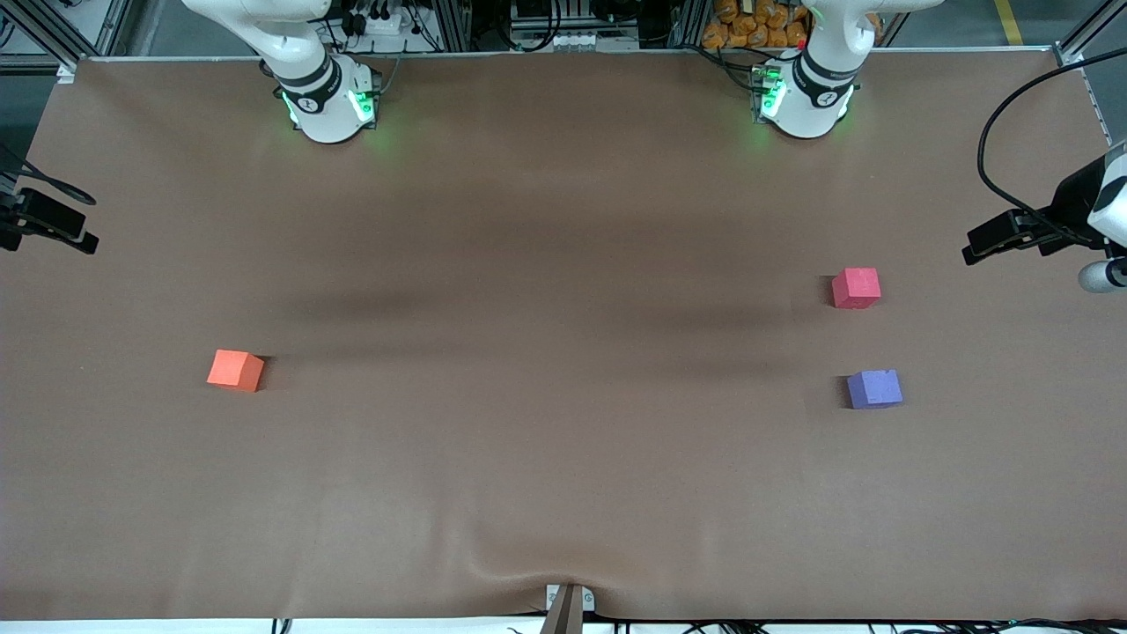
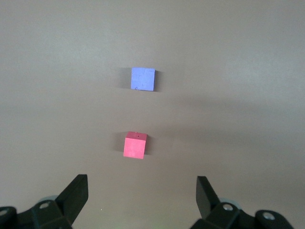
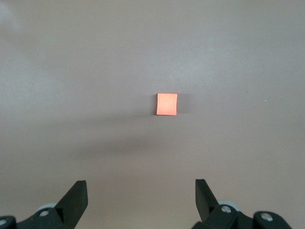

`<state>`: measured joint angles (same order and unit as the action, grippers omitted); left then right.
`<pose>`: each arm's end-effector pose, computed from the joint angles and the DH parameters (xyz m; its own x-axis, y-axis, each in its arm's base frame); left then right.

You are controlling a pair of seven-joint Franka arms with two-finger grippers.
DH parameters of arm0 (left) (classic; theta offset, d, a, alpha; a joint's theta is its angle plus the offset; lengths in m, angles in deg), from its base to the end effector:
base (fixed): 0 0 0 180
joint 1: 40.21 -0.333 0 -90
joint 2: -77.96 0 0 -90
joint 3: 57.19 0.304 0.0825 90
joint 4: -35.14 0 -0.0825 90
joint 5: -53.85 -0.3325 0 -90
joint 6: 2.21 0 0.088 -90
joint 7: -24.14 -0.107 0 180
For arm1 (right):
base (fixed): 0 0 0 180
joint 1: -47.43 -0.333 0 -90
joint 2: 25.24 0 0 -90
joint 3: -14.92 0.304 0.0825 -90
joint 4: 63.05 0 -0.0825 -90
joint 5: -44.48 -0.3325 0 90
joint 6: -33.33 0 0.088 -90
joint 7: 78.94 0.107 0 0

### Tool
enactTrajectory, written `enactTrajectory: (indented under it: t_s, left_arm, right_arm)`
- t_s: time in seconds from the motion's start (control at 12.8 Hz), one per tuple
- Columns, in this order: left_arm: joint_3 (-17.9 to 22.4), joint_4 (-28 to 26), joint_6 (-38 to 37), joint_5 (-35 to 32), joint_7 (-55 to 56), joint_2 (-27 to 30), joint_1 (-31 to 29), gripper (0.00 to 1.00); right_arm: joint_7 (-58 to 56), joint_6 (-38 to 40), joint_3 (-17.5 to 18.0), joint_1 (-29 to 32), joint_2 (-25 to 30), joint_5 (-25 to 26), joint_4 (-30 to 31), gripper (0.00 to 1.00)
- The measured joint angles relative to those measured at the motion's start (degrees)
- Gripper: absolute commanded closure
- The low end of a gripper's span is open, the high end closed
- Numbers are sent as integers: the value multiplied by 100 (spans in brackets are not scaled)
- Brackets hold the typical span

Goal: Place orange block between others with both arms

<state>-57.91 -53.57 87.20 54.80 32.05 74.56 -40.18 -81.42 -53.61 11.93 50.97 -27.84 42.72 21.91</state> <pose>0.5185 -0.0084 0.5908 0.9910 0.1245 -0.0490 0.1251 -0.9921 0.0107 0.5089 -0.0541 0.6217 0.9976 -0.0690 -0.0095 -0.0692 -0.9972 -0.0288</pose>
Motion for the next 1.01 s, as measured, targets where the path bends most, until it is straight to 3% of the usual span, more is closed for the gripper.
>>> enactTrajectory:
  t_s: [0.7, 1.01]
  left_arm:
    - [-1, 0, 0, 0, 0, 0, 2, 0]
    - [-2, -1, 0, 0, 0, -1, 3, 0]
  right_arm:
    - [0, -40, 0, 0, -34, -2, 0, 0]
    - [0, -460, -24, 16, -513, 14, 18, 0]
